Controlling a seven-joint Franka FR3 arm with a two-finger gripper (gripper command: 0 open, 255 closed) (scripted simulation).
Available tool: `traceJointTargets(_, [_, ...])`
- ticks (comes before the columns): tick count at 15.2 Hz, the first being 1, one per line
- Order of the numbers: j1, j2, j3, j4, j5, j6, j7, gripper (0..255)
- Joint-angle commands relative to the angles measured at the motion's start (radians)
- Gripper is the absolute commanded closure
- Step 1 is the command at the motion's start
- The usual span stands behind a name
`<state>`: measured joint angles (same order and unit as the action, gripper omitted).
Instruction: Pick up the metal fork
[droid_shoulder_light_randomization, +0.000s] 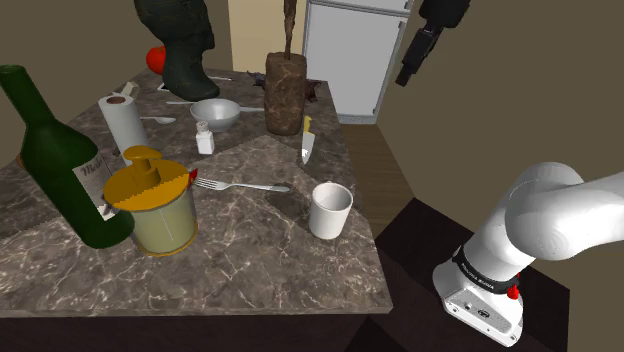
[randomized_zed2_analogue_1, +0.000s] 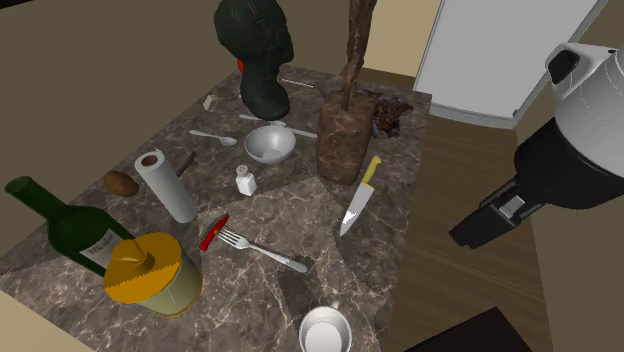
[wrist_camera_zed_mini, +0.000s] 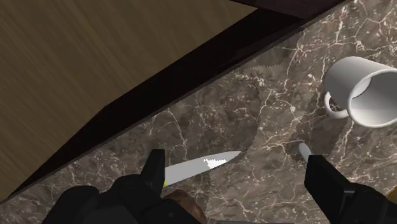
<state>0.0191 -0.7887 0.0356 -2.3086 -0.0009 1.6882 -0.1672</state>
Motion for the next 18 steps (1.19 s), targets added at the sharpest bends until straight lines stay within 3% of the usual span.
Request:
traceJointTargets(1, [0.0,0.0,0.0,0.0,0.0,0.0,0.0,0])
traceJointTargets(9, [0.047,0.218,0.076,0.01,0.038,0.188,0.029,0])
traceJointTargets(18, [0.088,0.505,0.162,0.104,0.042,0.359,0.067,0])
